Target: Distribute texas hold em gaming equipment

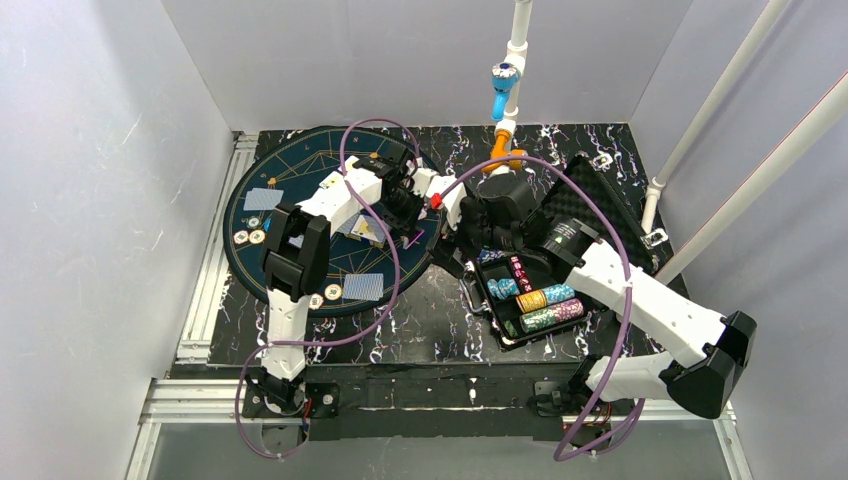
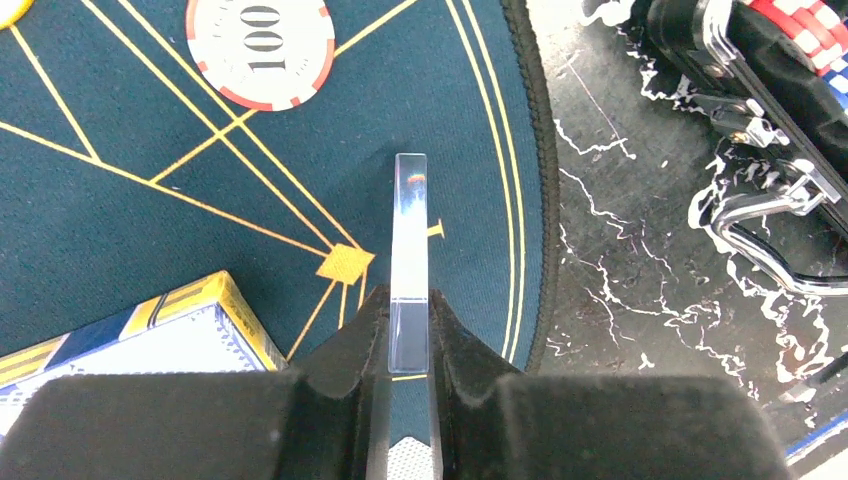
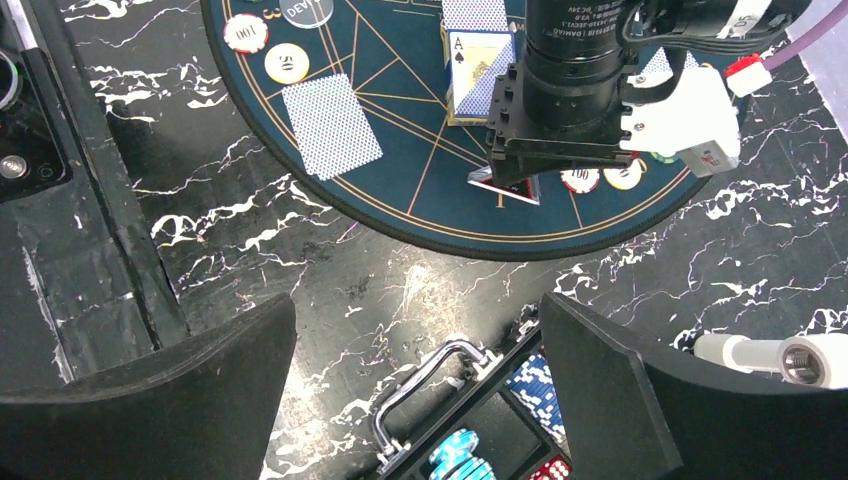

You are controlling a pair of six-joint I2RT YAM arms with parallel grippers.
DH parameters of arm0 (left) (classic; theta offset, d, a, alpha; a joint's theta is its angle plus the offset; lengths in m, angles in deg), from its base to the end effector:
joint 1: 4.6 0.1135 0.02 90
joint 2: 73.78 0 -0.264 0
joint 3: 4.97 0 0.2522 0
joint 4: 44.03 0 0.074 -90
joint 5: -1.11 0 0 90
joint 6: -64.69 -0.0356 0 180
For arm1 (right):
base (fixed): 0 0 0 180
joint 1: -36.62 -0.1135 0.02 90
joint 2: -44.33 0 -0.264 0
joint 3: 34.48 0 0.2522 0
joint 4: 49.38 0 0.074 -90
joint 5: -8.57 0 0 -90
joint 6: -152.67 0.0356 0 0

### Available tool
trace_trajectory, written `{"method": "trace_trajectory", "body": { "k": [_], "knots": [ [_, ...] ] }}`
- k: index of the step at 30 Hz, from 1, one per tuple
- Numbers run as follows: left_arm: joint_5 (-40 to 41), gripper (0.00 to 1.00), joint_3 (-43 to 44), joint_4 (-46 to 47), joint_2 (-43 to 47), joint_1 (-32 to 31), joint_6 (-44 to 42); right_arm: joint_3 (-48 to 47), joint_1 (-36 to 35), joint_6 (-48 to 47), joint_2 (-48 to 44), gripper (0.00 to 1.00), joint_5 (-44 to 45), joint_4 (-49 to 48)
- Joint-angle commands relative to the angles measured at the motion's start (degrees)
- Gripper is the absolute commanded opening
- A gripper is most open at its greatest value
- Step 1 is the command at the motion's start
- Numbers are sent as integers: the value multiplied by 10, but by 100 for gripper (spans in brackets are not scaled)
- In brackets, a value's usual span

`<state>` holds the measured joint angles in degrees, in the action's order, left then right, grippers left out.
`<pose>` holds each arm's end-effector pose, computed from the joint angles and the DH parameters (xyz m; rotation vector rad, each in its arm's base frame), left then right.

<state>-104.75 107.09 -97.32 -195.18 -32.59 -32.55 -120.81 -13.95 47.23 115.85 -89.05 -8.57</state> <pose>0.3982 -0.2227 0.2018 0.8980 2.5277 -0.4849 0.1732 0.2180 0.3804 -1.1928 1.6792 0.5188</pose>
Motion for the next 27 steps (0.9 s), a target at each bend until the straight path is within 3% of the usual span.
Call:
{"method": "trace_trajectory", "body": {
  "k": [1,4,9,14,17,23,27],
  "knots": [
    [-28,0,27,-41,42,10,11,2,4,-4,-16,98,-5,-16],
    [-49,0,39,-75,70,48,9,3,4,-3,-17,98,-6,-19],
    [-80,0,89,-150,105,178,-32,8,4,-2,-16,98,-11,-24],
    [-93,0,200,-255,52,319,-133,9,4,-6,-15,98,-9,-18],
    [-73,0,244,-270,13,373,-162,16,4,-2,-17,98,-11,-24],
    [-26,0,311,-260,-70,421,-155,28,4,1,-18,98,-6,-32],
    [-22,0,282,-232,-77,422,-140,26,5,-1,-14,98,2,-30]
  ]
}}
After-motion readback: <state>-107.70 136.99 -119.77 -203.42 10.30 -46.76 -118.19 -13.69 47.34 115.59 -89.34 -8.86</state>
